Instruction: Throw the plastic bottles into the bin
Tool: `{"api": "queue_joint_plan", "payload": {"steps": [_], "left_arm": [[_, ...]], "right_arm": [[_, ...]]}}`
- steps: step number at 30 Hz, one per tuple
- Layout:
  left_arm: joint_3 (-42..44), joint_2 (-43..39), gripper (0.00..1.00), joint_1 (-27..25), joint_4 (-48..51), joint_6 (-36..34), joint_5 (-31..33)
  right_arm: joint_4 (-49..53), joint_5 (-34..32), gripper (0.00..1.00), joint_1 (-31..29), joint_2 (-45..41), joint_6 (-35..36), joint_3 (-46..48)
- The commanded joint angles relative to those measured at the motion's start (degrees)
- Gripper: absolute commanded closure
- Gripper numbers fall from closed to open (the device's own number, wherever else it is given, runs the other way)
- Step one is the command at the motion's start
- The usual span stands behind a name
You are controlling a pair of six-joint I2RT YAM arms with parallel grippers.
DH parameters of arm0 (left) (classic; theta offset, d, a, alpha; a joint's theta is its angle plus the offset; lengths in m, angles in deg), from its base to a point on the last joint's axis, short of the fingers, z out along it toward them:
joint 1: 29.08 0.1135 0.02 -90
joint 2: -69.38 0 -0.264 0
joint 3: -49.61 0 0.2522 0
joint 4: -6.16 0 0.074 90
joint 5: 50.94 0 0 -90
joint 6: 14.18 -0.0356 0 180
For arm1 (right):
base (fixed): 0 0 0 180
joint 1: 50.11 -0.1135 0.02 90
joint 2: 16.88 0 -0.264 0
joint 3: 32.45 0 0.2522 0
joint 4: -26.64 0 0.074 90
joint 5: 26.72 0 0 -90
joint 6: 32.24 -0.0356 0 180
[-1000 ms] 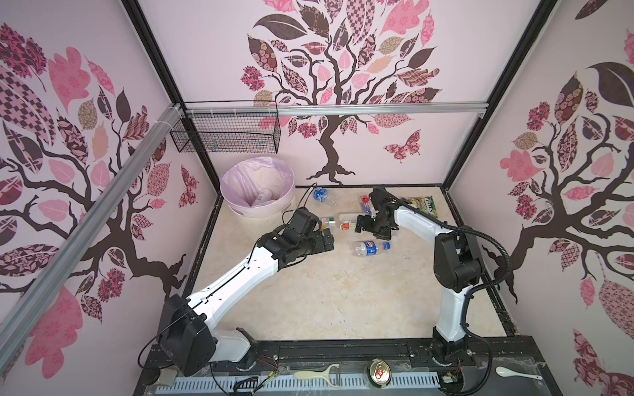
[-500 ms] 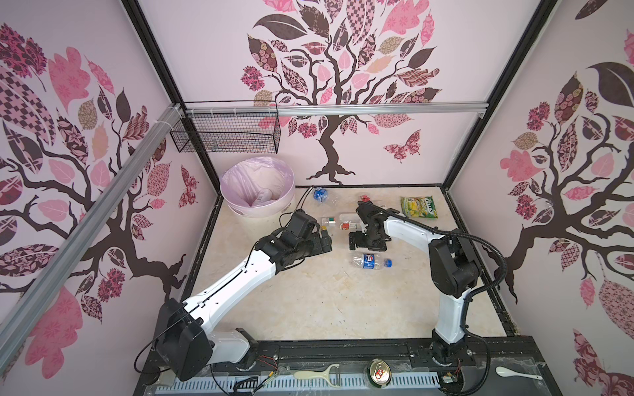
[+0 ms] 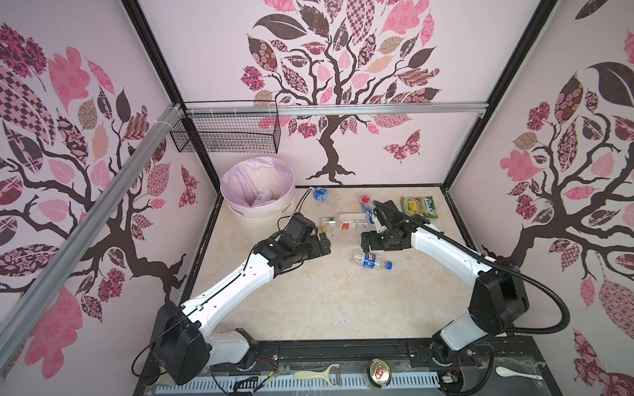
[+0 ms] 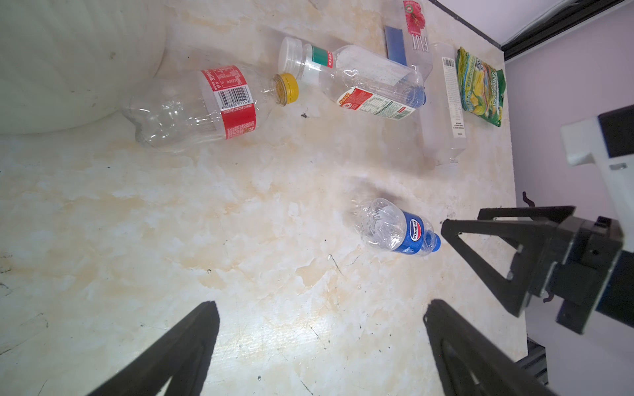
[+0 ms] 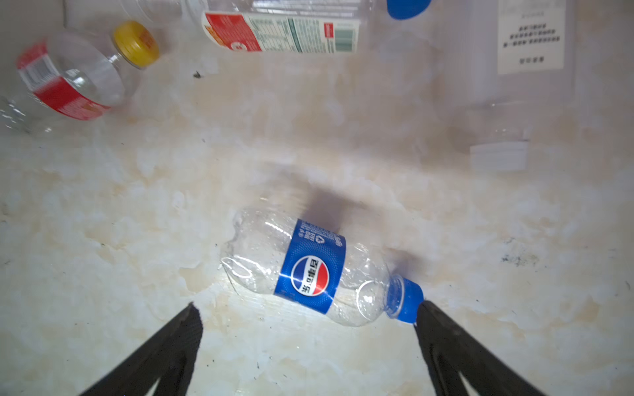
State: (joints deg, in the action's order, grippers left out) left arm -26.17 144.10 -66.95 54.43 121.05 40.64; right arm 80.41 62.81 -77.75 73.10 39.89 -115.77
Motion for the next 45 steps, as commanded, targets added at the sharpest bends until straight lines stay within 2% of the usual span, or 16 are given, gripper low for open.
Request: {"api": "queue_joint_plan", "payload": {"steps": [1,10,17,27,32,37,45], "left_arm": [[1.30,-0.71,0.02,-0.10,-0.72,0.86,-1.17],[1.24,-0.62,0.02,-0.15,-0.66,0.21,-1.47],[1.30,-0.96,0.02,-0.11,-0.26,0.12,-1.47],[1.33,-1.53,0.02,-0.13,-0.40,0.34,-1.08],[1.59,-1.68,0.02,-0.10,-0.62,0.21,-0.97],[1.48,-1.18,0.02,-0.10,-1.21,0.56,-1.16],[1.86,-0.78,0.02,-0.10,-1.27,0.60,-1.44]], "right_arm": [[-1.06,-2.73,0.00,-0.22,-1.98,2.35,2.62],[-3.56,-1.29,0.00,-3.08,-0.16,3.40,5.43],[-3.92,-4.19,0.00,-5.16,1.55,4.16,6.48],[-2.30,-6.37,0.01,-5.80,7.18,2.58,3.97],[-0.48,-6.73,0.04,-5.85,10.31,1.26,0.64],[1.31,-5.93,0.11,-5.86,12.96,0.84,-2.03],[2.89,-0.94,0.10,-5.85,11.92,0.28,-2.25]]}}
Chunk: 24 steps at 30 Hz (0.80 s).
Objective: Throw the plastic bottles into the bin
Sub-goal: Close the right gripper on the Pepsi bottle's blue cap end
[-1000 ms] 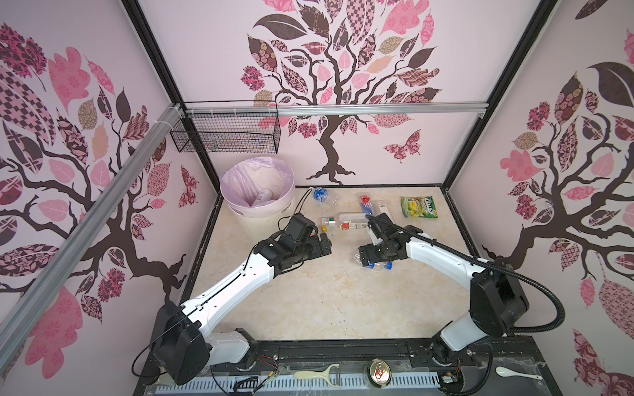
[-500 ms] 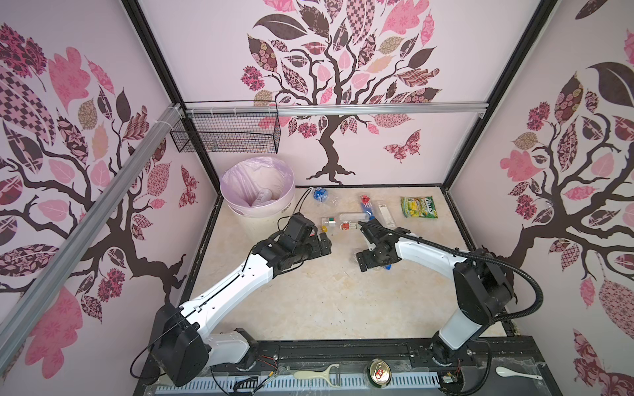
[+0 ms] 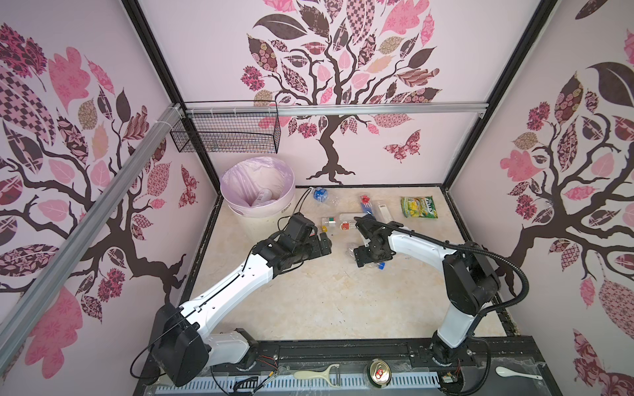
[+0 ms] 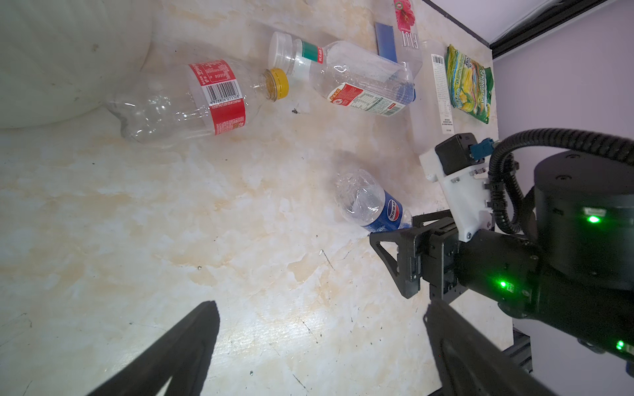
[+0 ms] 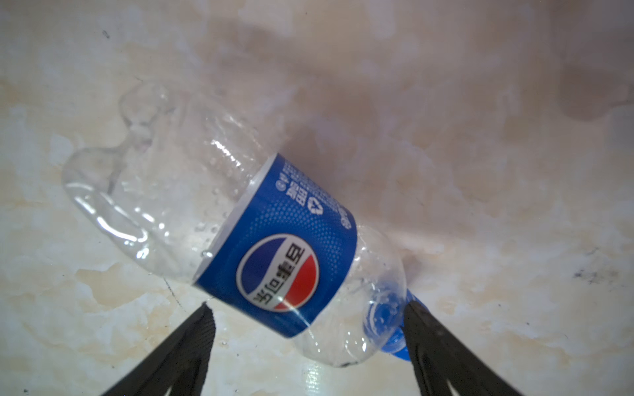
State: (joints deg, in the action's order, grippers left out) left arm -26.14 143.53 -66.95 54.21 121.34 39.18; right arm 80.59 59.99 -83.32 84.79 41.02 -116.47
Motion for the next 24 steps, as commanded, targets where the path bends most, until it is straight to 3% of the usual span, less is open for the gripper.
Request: {"api": "queue_joint_plan", "payload": {"steps": [1,6,14,24], "left_arm": [[2.00,-0.25,0.02,-0.10,-1.24,0.43,0.06],[1.51,0.46,0.02,-0.10,-1.63,0.71,0.06],[0.31,0.66,0.02,-0.10,-0.89,0.36,-0.12],[1.74,-1.53,0.02,-0.10,-0.14,0.97,0.86]], "right_arm": [[2.68,1.97,0.09,-0.28,-0.11,-0.90,-1.50],[2.79,1.33,0.01,-0.28,0.04,-0.41,-2.23],[1.43,-1.06,0.01,-0.28,3.60,0.65,-2.75],[-0.26,0.16,0.16,-0.65,4.25,0.82,-1.68]]}}
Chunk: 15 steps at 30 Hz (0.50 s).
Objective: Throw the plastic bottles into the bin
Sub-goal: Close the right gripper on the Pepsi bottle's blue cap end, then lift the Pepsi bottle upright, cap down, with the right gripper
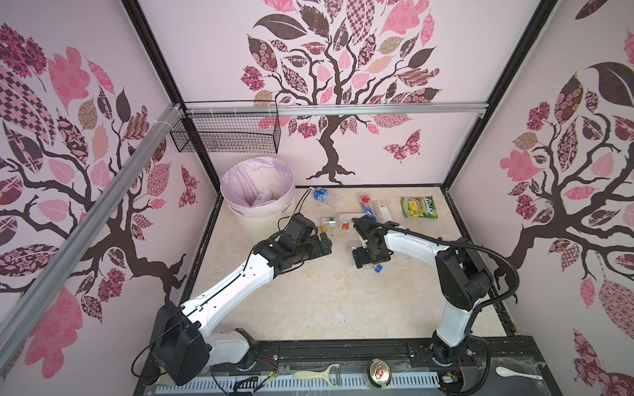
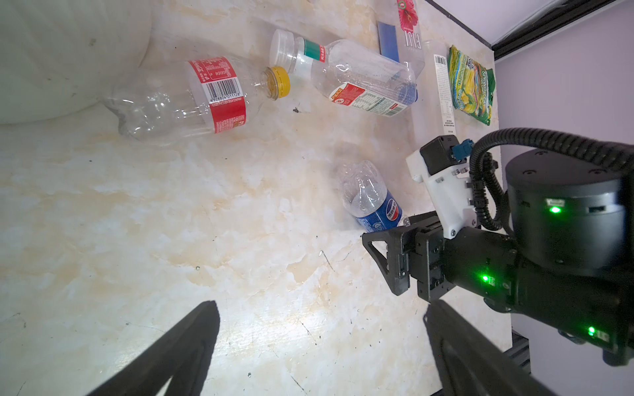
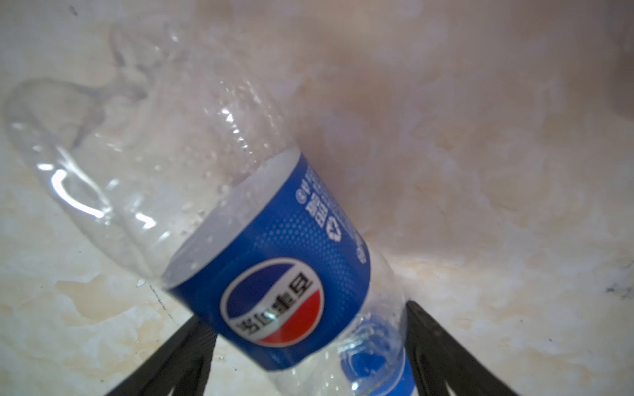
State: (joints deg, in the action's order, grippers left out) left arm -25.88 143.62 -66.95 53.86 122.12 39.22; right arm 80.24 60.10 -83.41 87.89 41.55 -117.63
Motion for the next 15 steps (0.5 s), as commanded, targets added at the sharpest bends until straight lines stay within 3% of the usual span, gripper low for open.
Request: {"api": "queue_joint_plan", "payload": {"steps": [1,11,15], "left_arm": [[1.76,-1.82,0.02,-0.12,0.11,0.32,0.85],[0.94,-0.86,0.02,-0.11,0.02,0.37,0.30],[0.87,-0.86,0.02,-0.10,0.36,0.12,0.28]], "right_arm": [[-0.10,0.25,0.16,-0.63,1.04,0.17,-0.39],[-0.63,-0.45,0.12,-1.65,3.53,0.02,-2.52],[0.37,0.58,0.15,-1.85,3.73,-0.50,-3.27]]}}
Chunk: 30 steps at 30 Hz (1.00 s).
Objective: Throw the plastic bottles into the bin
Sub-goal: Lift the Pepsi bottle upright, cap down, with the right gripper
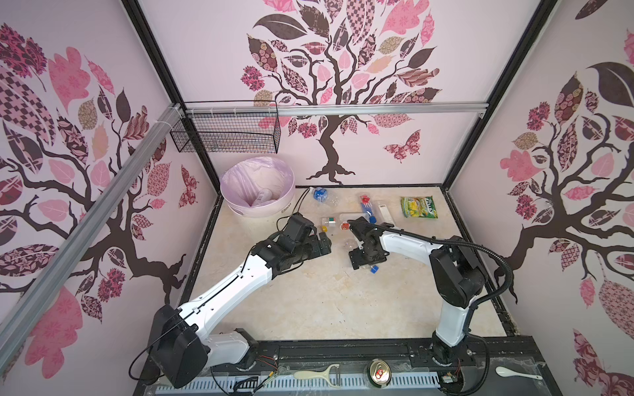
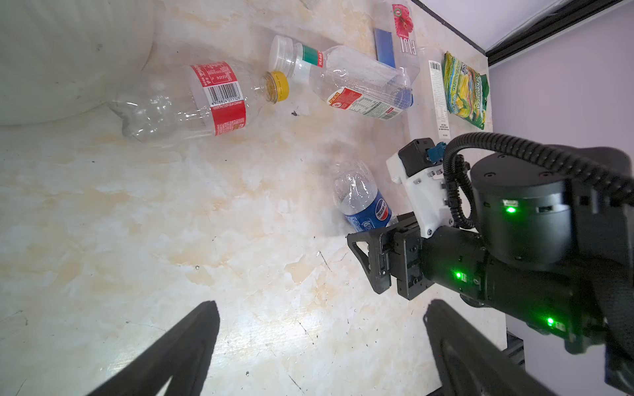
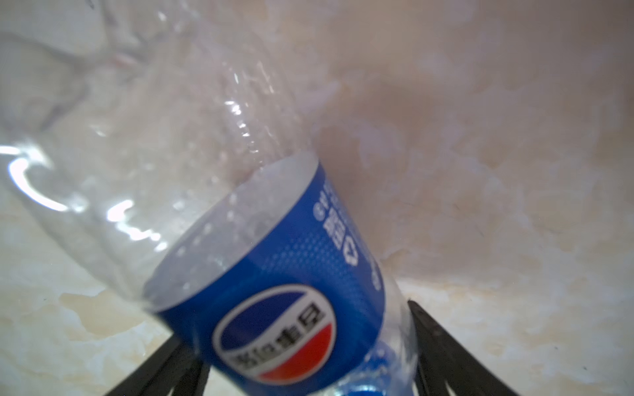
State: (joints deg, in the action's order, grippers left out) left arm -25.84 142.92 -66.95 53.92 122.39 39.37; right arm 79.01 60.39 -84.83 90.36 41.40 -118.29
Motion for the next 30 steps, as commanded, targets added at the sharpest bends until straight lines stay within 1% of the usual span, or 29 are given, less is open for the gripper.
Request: {"api": "queue_joint_plan", "payload": {"steps": [1,8,10,15,22,27,30], "left_arm": [[0.92,-0.16,0.02,-0.11,0.40,-0.24,0.12],[1.16,0.51,0.02,-0.10,0.08,-0.20,-0.35],[0.90,0.60,0.02,-0.10,0.30,-0.42,-0.49],[1.06,0.47,0.02,-0.10,0.40,-0.42,-0.14],[-1.43,2.21,0.02,-0.12,2.17,-1.29,-0.44],[-3.57,3.09,0.02,-0.11,4.60,-2.43,-0.55],[-4.19,3.04,0.02,-0.12,5.60,-2.70,-0.43]], "right_arm": [[1.18,0.42,0.15,-0.52,0.48,-0.58,-1.96],[0.63,2.51,0.18,-0.77,-2.25,-1.30,-0.74],[-0.13,2.87,0.17,-0.95,-3.53,-1.50,0.12],[-3.53,3.08,0.10,-0.96,-5.49,-0.91,2.21],[-9.06,1.84,0.07,-0.92,-6.78,-0.19,5.55],[-13.15,1.52,0.10,-0.94,-7.16,0.61,8.00],[-14.88,0.82,0.14,-0.94,-7.51,0.97,8.64]]}}
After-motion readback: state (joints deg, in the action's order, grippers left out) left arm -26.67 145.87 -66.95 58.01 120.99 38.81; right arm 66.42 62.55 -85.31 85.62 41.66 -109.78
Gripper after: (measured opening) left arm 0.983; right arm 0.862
